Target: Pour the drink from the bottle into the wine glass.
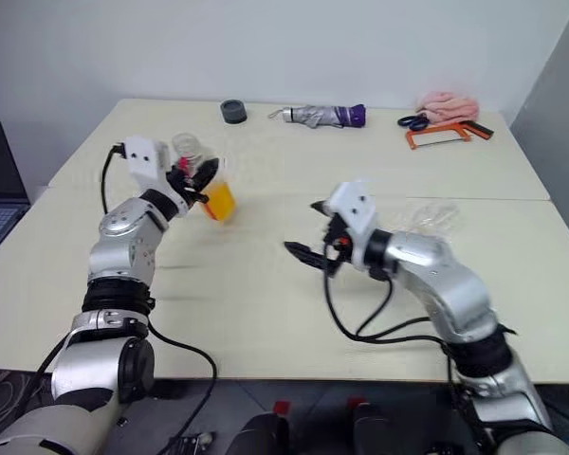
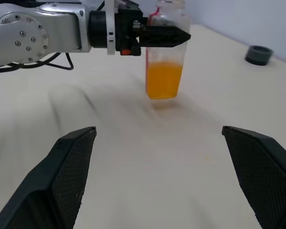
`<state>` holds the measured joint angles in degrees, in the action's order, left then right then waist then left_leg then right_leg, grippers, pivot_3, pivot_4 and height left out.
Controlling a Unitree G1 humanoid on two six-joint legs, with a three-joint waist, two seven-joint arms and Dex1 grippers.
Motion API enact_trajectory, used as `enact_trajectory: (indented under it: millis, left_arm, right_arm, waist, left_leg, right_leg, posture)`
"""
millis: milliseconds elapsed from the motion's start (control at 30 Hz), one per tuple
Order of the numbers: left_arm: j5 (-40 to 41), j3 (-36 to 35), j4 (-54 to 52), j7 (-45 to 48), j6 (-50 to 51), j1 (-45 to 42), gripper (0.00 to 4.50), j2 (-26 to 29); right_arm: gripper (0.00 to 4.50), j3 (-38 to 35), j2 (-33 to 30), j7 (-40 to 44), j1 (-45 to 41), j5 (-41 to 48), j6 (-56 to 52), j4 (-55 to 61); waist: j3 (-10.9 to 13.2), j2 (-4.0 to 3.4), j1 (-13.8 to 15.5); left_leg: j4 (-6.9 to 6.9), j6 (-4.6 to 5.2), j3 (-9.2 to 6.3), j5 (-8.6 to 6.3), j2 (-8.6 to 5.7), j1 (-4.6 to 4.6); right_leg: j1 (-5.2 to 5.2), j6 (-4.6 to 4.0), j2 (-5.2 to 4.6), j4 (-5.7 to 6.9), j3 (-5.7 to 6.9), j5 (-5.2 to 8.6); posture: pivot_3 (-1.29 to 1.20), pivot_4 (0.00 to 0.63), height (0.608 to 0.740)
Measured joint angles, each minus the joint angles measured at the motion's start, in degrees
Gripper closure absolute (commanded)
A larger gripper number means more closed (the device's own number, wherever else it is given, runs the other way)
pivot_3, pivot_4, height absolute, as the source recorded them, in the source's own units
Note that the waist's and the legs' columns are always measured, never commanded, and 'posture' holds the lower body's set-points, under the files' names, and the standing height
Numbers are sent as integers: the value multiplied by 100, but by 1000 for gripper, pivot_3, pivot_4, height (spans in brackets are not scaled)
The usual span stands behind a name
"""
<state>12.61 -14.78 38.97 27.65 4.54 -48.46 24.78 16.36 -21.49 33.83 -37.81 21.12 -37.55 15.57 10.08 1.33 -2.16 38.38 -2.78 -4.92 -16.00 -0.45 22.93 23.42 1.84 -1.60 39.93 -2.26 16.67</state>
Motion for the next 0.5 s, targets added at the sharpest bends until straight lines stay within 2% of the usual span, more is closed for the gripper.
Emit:
enact_trajectory:
  millis: [300,500]
  left_arm:
    - [-41,-110,600,-213,-333,68,2765,125]
    - [-159,-14,799,-210,-620,131,679,114]
  right_arm:
    - [0,557,732,153,-427,-620,407,-788]
    - [0,556,776,248,-415,-677,406,-788]
  waist:
    - [-2,2,22]
    - [-2,2,3]
  left_leg:
    - [5,0,3,0,-4,-1]
    - [4,0,6,0,-2,-5]
  right_leg:
    - [2,3,-3,4,1,-2]
    - [2,3,-1,7,1,-2]
  posture:
    - [0,150,740]
    - [0,150,740]
